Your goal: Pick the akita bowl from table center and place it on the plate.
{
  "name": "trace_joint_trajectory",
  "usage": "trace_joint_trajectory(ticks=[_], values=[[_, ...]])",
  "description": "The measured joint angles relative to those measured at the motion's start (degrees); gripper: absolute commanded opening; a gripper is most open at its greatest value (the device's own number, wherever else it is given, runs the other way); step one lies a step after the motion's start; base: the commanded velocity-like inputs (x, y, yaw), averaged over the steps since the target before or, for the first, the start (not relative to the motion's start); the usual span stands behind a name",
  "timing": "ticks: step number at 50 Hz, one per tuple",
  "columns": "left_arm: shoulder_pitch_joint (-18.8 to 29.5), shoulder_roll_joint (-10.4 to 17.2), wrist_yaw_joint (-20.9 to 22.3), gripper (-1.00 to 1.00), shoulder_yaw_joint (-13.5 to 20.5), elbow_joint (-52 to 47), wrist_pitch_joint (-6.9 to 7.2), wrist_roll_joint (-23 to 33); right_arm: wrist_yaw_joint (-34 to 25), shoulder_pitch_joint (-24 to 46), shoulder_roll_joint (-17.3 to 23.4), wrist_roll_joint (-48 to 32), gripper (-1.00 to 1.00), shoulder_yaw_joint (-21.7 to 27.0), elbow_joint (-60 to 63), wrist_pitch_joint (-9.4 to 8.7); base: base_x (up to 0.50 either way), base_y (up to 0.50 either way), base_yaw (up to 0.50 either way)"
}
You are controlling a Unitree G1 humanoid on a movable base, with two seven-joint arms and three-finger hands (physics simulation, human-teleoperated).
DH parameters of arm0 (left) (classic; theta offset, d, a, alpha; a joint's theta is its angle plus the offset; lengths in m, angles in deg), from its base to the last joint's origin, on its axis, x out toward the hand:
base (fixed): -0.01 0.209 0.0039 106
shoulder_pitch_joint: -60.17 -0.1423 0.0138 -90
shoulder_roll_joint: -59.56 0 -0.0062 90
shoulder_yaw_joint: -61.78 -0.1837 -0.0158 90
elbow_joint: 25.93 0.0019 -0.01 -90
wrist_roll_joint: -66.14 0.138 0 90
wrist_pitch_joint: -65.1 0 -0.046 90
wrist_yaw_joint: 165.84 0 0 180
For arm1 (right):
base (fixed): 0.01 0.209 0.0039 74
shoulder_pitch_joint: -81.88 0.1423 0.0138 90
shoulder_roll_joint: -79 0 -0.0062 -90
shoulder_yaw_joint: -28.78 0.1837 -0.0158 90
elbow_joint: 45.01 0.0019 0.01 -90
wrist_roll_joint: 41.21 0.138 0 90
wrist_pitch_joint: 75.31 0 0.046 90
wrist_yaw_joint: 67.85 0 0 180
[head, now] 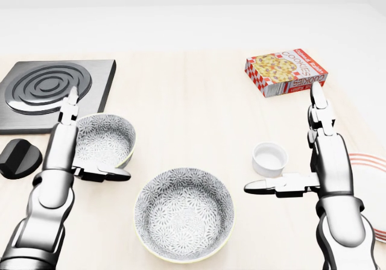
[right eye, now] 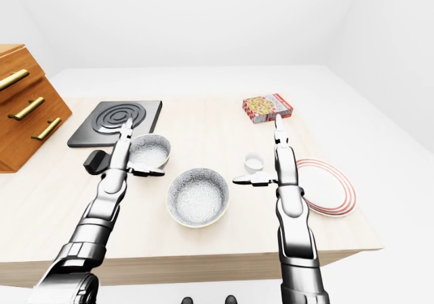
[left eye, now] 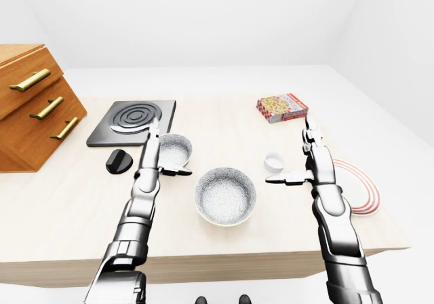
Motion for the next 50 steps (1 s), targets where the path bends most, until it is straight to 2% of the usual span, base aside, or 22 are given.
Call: trace_joint_trajectory(ticks=[3, 4, 18, 32, 33, 34, 35, 37, 38, 39, 44, 50], values=[[2.24, 0.84, -1.40, 1.00, -0.60, 5.72, -2.03, 3.44, 0.14, 0.26, 0.06, -0.18, 1.00, 0.03, -0.43, 0.00, 0.00, 0.00, 0.00], [2.99, 1.07, -1.89, 1.00, -0.86, 7.60, -2.19, 4.59, 0.20, 0.39, 0.07, -0.22, 1.00, 0.02, -0.61, 0.00, 0.00, 0.00, 0.00], [10.14, 2.68, -7.17, 1.00, -3.59, 29.18, -2.19, 16.22, 1.02, 1.96, 0.33, -0.40, 1.00, -0.14, -2.30, 0.00, 0.00, 0.00, 0.00], [14.27, 3.05, -9.78, 1.00, -5.45, 38.91, -2.19, 23.92, 1.41, 2.80, 0.53, -0.40, 1.00, -0.31, -3.57, 0.00, 0.00, 0.00, 0.00], [14.50, 3.05, -9.84, 0.91, -5.53, 39.33, -2.19, 24.41, 1.42, 2.82, 0.54, -0.40, 1.00, -0.31, -3.63, 0.00, 0.00, 0.00, 0.00], [14.69, 3.04, -9.93, 0.40, -5.62, 39.70, -2.19, 24.91, 1.42, 2.84, 0.55, -0.39, 1.00, -0.30, -3.69, 0.00, 0.00, 0.00, 0.00], [14.85, 3.03, -10.02, 0.33, -5.68, 40.03, -2.19, 25.41, 1.42, 2.85, 0.57, -0.39, 1.00, -0.30, -3.75, 0.00, 0.00, 0.00, 0.00], [15.09, 2.96, -10.09, -0.51, -5.85, 40.72, -2.19, 26.29, 1.43, 2.88, 0.60, -0.38, 1.00, -0.28, -3.86, 0.00, 0.00, 0.00, 0.00], [15.23, 2.97, -10.06, -0.62, -5.85, 41.01, -2.19, 26.70, 1.43, 2.89, 0.61, -0.38, 1.00, -0.27, -3.91, 0.00, 0.00, 0.00, 0.00], [15.36, 2.99, -10.05, -1.00, -5.86, 41.27, -2.19, 27.07, 1.43, 2.90, 0.62, -0.38, 1.00, -0.27, -3.94, 0.00, 0.00, 0.00, 0.00], [16.08, 3.09, -9.40, -1.00, -6.32, 42.08, -2.19, 28.08, 1.46, 2.95, 0.64, -0.37, 1.00, -0.26, -4.13, 0.00, 0.00, 0.00, 0.00], [17.22, 3.68, -8.48, -1.00, -5.16, 42.33, -2.19, 28.41, 1.48, 3.00, 0.64, -0.39, 1.00, -0.29, -4.17, 0.00, 0.00, 0.00, 0.00]])
